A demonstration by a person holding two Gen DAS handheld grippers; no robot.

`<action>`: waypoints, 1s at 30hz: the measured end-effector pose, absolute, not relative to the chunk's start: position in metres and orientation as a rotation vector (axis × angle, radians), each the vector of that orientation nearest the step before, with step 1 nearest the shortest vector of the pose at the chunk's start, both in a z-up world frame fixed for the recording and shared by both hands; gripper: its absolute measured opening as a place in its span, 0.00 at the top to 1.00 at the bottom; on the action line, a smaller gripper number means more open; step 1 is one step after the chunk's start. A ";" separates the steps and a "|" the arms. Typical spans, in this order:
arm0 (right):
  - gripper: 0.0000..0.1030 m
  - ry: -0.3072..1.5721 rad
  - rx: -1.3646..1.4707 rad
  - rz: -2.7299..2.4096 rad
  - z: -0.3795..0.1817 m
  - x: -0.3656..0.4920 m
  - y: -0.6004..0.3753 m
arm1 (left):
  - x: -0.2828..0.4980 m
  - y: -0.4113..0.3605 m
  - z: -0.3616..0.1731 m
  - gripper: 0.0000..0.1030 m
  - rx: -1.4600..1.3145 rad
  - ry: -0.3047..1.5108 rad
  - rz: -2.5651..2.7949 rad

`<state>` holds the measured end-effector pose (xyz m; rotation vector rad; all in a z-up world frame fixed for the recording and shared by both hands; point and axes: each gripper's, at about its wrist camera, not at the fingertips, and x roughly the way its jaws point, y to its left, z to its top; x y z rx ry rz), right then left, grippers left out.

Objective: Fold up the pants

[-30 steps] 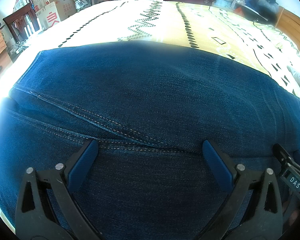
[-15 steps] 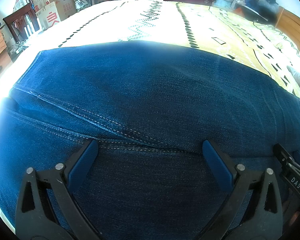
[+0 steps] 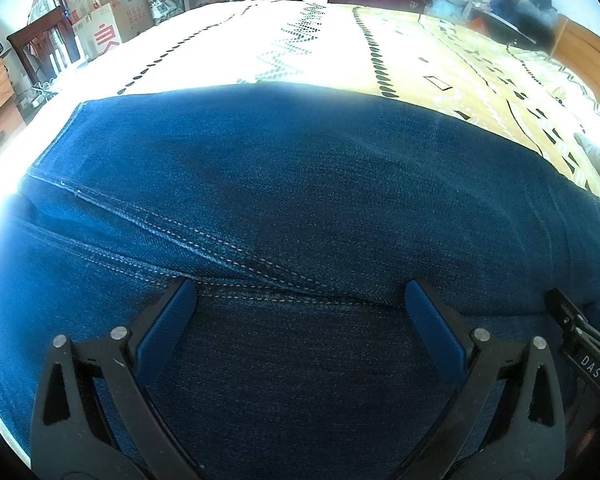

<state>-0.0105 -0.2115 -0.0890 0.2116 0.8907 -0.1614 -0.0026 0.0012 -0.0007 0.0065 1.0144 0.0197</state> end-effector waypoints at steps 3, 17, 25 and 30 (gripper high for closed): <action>0.00 0.898 0.208 -0.163 -0.088 -0.009 -0.211 | -0.002 0.002 -0.001 0.00 -0.001 1.014 0.017; 0.00 0.901 0.209 -0.161 -0.088 -0.008 -0.213 | 0.002 -0.002 -0.002 0.00 0.048 1.007 0.046; 0.00 0.999 0.181 -0.110 -0.077 0.005 -0.217 | 0.018 0.006 0.003 0.00 -0.004 1.078 -0.023; 0.00 0.975 0.130 0.023 -0.021 0.003 -0.240 | 0.047 0.076 0.059 0.00 -0.027 0.961 0.005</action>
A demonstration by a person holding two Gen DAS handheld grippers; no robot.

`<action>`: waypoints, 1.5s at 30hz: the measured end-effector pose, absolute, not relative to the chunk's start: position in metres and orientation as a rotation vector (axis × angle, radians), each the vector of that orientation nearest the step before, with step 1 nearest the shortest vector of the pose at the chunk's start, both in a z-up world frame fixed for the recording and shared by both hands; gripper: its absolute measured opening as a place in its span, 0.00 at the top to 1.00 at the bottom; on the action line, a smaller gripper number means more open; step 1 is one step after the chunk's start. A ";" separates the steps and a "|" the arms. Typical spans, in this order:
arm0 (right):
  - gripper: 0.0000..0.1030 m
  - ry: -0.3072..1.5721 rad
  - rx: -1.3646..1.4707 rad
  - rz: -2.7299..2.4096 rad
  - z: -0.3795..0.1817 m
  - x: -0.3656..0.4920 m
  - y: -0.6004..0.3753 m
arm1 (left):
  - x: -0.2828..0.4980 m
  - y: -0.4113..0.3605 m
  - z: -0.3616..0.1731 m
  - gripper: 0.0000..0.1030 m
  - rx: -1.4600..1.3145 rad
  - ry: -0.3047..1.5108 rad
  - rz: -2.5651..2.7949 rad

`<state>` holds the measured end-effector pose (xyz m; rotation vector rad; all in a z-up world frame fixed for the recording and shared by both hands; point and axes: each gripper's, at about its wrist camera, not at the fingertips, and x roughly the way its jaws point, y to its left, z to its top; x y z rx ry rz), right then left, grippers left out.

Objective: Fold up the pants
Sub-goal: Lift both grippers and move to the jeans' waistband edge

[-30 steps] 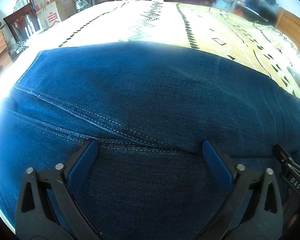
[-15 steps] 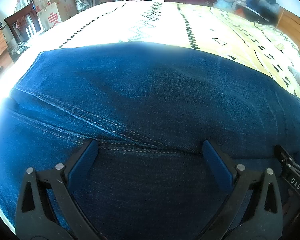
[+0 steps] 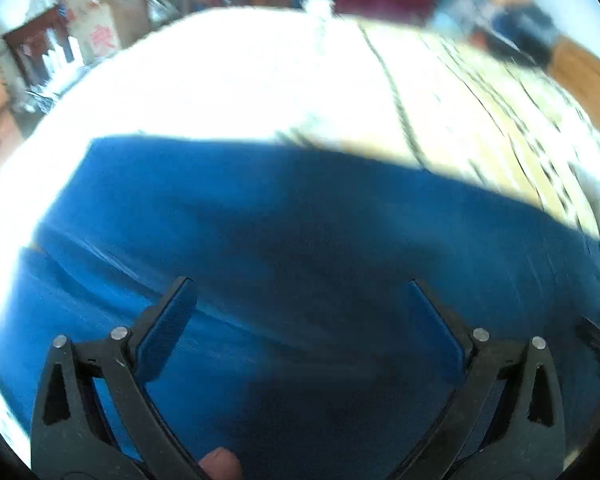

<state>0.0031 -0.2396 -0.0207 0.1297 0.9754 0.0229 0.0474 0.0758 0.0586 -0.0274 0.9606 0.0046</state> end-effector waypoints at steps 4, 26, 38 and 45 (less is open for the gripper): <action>0.00 0.993 0.092 0.087 0.036 0.017 -0.278 | 0.073 0.147 0.131 0.00 0.036 0.766 0.153; 0.00 0.824 0.095 -0.067 0.110 -0.012 -0.396 | 0.150 0.295 0.123 0.00 0.022 0.896 0.023; 0.00 0.889 0.179 0.031 0.022 0.007 -0.350 | 0.190 0.285 0.040 0.18 0.057 1.105 -0.100; 0.00 0.902 0.166 0.057 0.012 0.030 -0.343 | 0.201 0.280 0.040 0.32 0.018 1.086 -0.140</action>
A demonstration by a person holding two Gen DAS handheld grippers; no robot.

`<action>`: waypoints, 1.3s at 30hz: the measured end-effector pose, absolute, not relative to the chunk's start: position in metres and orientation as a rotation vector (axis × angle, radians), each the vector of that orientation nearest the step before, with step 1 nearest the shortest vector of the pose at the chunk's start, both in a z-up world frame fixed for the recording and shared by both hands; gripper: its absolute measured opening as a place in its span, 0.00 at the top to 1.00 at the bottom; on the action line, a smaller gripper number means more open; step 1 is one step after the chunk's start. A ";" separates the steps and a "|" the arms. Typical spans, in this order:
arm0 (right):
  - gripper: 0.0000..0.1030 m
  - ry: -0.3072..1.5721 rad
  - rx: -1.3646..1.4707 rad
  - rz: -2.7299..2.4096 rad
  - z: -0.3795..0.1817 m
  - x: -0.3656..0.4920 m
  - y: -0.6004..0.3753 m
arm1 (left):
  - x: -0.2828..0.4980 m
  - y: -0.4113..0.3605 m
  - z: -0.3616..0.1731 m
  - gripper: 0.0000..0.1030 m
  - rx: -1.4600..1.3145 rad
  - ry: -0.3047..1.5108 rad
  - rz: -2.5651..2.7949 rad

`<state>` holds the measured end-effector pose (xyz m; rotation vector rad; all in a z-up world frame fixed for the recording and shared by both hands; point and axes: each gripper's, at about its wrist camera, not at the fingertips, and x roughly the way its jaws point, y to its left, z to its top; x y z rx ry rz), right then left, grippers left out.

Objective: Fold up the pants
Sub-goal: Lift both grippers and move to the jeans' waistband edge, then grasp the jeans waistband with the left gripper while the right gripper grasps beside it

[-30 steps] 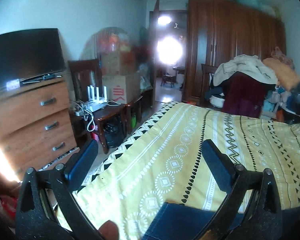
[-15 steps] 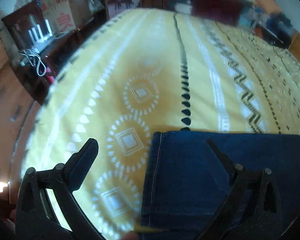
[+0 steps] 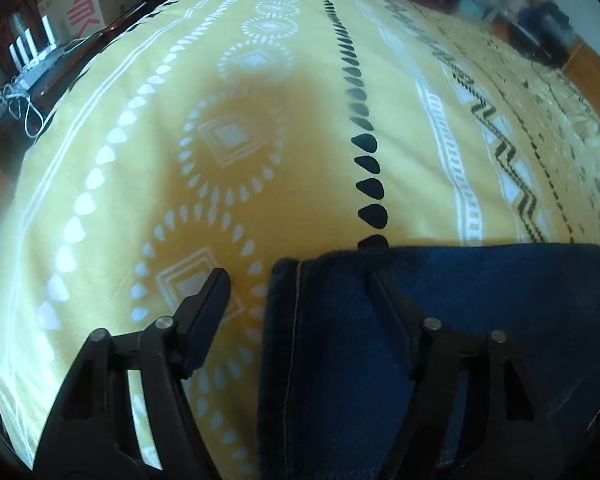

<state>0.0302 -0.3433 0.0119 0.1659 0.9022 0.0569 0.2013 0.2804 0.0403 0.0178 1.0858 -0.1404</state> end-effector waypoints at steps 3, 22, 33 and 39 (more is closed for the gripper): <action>0.00 0.902 0.159 0.056 0.011 0.033 -0.345 | 0.203 0.276 0.036 0.40 0.032 1.076 -0.148; 0.13 1.007 0.151 -0.194 -0.012 0.067 -0.511 | 0.204 0.273 0.035 0.80 -0.014 1.050 -0.139; 0.25 1.151 0.075 -0.191 -0.073 0.127 -0.547 | 0.204 0.273 0.032 0.80 -0.010 1.048 -0.129; 0.25 1.130 0.147 -0.135 -0.081 0.130 -0.549 | 0.204 0.272 0.031 0.80 -0.008 1.046 -0.122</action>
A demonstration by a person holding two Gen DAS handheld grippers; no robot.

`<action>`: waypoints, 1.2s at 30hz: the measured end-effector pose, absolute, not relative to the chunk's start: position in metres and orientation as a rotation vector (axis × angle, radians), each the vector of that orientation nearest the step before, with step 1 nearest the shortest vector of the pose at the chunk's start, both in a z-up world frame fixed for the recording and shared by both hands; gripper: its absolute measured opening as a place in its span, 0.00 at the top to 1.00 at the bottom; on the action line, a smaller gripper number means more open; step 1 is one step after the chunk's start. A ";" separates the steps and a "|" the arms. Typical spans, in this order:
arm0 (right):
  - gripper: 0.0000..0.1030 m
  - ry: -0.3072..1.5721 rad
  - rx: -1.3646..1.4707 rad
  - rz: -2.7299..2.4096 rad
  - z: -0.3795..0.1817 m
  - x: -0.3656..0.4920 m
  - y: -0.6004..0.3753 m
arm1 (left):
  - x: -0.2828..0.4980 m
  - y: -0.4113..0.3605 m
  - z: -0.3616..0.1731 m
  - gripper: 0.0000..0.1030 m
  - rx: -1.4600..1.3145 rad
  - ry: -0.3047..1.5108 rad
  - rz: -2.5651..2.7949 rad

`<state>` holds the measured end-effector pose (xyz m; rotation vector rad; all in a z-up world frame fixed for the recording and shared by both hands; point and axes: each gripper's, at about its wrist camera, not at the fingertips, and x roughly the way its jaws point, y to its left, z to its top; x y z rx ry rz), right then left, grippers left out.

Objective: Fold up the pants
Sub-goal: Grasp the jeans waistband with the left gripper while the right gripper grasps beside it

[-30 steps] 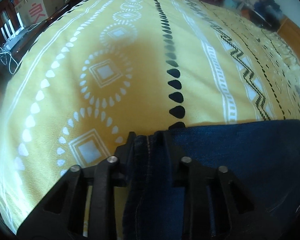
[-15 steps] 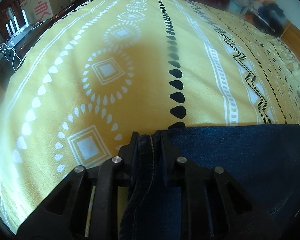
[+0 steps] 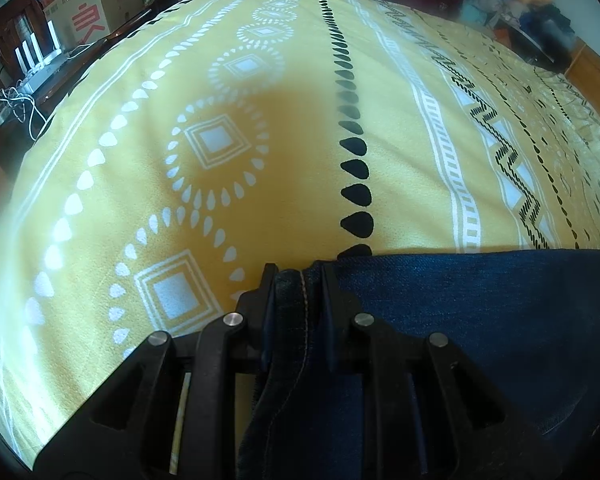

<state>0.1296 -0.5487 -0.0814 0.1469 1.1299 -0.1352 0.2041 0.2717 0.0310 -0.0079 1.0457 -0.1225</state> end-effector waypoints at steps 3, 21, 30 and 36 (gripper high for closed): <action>0.32 1.139 0.132 -0.123 -0.086 0.132 -0.545 | 0.204 0.272 0.030 0.80 -0.009 1.038 -0.127; 0.96 1.013 0.110 -0.040 -0.046 0.111 -0.530 | 0.185 0.278 0.055 0.82 -0.027 0.931 -0.130; 0.96 0.901 0.114 0.015 0.030 0.049 -0.530 | 0.127 0.279 0.146 0.82 -0.041 0.707 -0.202; 0.96 0.858 0.087 0.042 0.066 -0.033 -0.524 | 0.063 0.290 0.190 0.82 -0.059 0.591 -0.218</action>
